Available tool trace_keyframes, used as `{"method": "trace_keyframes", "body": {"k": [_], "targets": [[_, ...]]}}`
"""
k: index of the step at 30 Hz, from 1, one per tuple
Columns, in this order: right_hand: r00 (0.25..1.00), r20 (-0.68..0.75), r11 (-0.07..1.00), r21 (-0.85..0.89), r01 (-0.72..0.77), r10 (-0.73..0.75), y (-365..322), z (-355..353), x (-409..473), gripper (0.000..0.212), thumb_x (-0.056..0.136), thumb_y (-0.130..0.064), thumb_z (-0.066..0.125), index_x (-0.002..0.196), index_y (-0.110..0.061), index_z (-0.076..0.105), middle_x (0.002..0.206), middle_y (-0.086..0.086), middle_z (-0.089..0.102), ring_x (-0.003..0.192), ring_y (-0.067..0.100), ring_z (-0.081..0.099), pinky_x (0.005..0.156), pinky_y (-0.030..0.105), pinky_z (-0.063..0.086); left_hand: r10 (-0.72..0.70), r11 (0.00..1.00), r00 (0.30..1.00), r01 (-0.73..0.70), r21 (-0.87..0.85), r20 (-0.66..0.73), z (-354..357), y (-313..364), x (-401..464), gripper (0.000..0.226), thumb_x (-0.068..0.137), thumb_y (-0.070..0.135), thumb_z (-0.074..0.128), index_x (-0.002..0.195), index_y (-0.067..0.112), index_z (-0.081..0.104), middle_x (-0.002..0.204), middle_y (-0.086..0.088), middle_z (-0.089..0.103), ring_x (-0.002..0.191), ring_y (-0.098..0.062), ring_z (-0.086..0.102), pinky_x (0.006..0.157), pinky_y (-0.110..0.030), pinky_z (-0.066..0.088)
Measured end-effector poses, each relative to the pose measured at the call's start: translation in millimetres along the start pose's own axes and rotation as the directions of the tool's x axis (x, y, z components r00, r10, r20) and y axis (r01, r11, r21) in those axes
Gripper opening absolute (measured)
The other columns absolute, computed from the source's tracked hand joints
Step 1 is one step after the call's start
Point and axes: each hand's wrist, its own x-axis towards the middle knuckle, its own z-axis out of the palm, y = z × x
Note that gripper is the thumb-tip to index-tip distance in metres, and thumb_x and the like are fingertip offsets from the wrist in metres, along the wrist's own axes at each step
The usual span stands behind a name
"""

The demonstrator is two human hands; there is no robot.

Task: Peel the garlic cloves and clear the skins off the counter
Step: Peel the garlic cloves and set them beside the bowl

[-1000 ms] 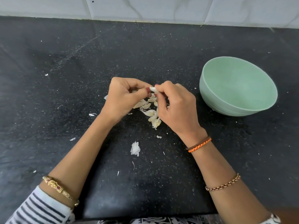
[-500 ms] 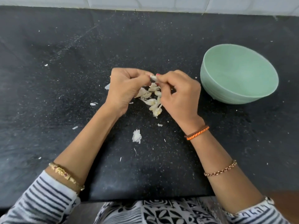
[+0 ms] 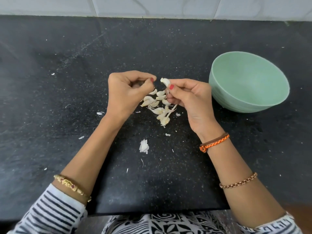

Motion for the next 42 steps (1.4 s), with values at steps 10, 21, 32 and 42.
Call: {"method": "trace_keyframes", "body": {"k": [10, 21, 32, 42], "targets": [[0.985, 0.022, 0.954, -0.246, 0.172, -0.172, 4.2, 3.6, 4.2, 0.014, 0.084, -0.001, 0.063, 0.083, -0.015, 0.064, 0.079, 0.001, 0.068, 0.071, 0.009, 0.067, 0.066, 0.023, 0.055, -0.108, 0.991, 0.979, 0.12, -0.062, 0.171, 2.4, 2.7, 3.9, 0.015, 0.073, 0.016, 0.067, 0.068, 0.029, 0.075, 0.074, -0.032, 0.061, 0.062, -0.025, 0.044, 0.058, -0.036, 0.033], [0.939, 0.074, 0.833, -0.442, 0.333, -0.336, 8.9, 4.6, 3.2, 0.008, 0.086, -0.003, 0.06, 0.086, -0.011, 0.06, 0.075, -0.006, 0.064, 0.071, 0.01, 0.064, 0.063, 0.024, 0.053, -0.184, 0.972, 0.969, 0.204, -0.115, 0.164, 4.8, 0.6, 1.7, 0.008, 0.072, 0.01, 0.065, 0.073, 0.016, 0.072, 0.063, 0.007, 0.07, 0.065, -0.017, 0.059, 0.06, -0.025, 0.047], [0.821, 0.155, 0.632, -0.565, 0.53, -0.55, 11.3, 1.9, 4.8, 0.003, 0.083, 0.001, 0.058, 0.083, 0.001, 0.061, 0.072, 0.005, 0.066, 0.063, 0.018, 0.063, 0.057, 0.037, 0.052, -0.373, 0.874, 0.912, 0.407, -0.266, 0.169, 9.3, 5.0, 1.1, 0.024, 0.072, 0.002, 0.063, 0.054, 0.015, 0.071, 0.046, 0.008, 0.057, 0.04, -0.001, 0.029, 0.04, -0.013, 0.023], [0.982, -0.013, 0.973, -0.14, 0.184, -0.187, 0.6, 4.4, 3.1, 0.012, 0.086, 0.0, 0.06, 0.084, -0.011, 0.063, 0.074, 0.004, 0.066, 0.068, 0.011, 0.064, 0.065, 0.021, 0.053, -0.283, 0.889, 0.947, 0.319, -0.329, 0.152, 1.1, 5.2, 5.0, 0.007, 0.072, 0.013, 0.071, 0.075, 0.017, 0.067, 0.065, 0.008, 0.061, 0.047, 0.001, 0.037, 0.042, -0.011, 0.027]]}}
